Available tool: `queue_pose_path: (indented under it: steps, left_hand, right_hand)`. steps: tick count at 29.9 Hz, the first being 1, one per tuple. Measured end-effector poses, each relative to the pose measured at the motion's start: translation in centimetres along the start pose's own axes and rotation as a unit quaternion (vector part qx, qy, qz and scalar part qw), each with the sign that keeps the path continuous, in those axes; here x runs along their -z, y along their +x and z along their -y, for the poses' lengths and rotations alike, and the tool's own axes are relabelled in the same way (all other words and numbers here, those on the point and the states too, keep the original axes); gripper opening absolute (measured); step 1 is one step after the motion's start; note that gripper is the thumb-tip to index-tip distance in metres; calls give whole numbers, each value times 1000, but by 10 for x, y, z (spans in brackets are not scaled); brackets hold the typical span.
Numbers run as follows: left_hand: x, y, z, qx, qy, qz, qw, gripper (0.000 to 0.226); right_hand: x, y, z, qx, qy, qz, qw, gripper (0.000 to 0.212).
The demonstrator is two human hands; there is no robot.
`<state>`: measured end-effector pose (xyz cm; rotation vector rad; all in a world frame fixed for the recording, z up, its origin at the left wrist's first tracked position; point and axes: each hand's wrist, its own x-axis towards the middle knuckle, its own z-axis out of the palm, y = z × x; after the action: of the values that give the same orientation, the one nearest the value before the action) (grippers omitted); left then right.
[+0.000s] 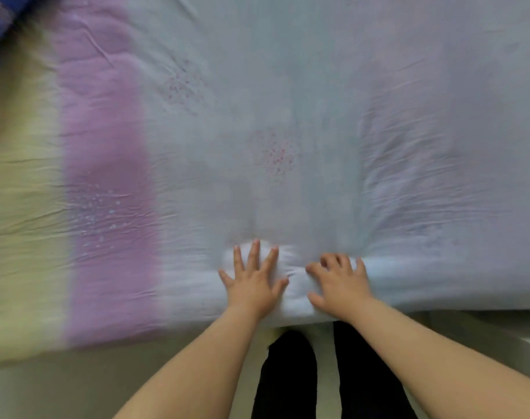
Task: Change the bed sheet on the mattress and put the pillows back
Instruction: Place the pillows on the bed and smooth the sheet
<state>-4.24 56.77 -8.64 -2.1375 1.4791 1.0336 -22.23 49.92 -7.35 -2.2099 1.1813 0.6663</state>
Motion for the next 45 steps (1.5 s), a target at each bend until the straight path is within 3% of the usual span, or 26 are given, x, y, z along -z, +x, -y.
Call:
queue_pose_path:
  steps: [3, 5, 7, 9, 11, 15, 18, 25, 28, 31, 36, 39, 42, 45]
  left_hand:
    - [-38, -56, 16, -68, 42, 37, 996, 70]
    - [-54, -79, 25, -90, 33, 56, 994, 56]
    - [-49, -86, 28, -115, 25, 40, 992, 47]
    - [-36, -79, 32, -110, -9, -24, 994, 48]
    - [-10, -64, 37, -72, -51, -45, 995, 45]
    - [41, -30, 58, 38, -162, -58, 984, 26]
    - [69, -12, 86, 63, -200, -65, 976, 24]
    - [117, 11, 196, 153, -286, -66, 944, 21]
    - [153, 38, 270, 168, -298, -89, 935, 22]
    - [193, 65, 350, 184, -320, -124, 921, 23]
    - [260, 131, 447, 184, -364, -215, 887, 39]
    - [302, 174, 474, 165, -452, -250, 840, 45]
    - [356, 214, 494, 170, -618, -267, 720, 48]
    - [414, 238, 503, 163, -711, -244, 639, 44]
  right_hand:
    - [-34, -45, 27, 40, -61, 90, 993, 50]
    - [-35, -59, 36, 33, -77, 164, 983, 44]
    - [-18, -57, 51, 22, -22, 111, 993, 35]
    - [5, -40, 65, 26, 36, 33, 998, 29]
    - [26, -17, 74, 28, 76, 0, 997, 30]
    - [52, 18, 88, 3, 111, 64, 992, 36]
    - [63, 38, 110, 12, 119, 77, 990, 35]
    - [112, 124, 221, 52, 137, 50, 988, 36]
    - [147, 195, 291, 80, 114, -9, 990, 49]
    - [183, 267, 366, 56, 90, -30, 994, 77]
    - [210, 364, 438, 32, -13, 40, 999, 118]
    - [194, 385, 448, 1, -93, 95, 991, 128]
    - [187, 396, 451, -1, -119, 87, 989, 128]
    - [183, 403, 452, -4, -123, 80, 989, 128]
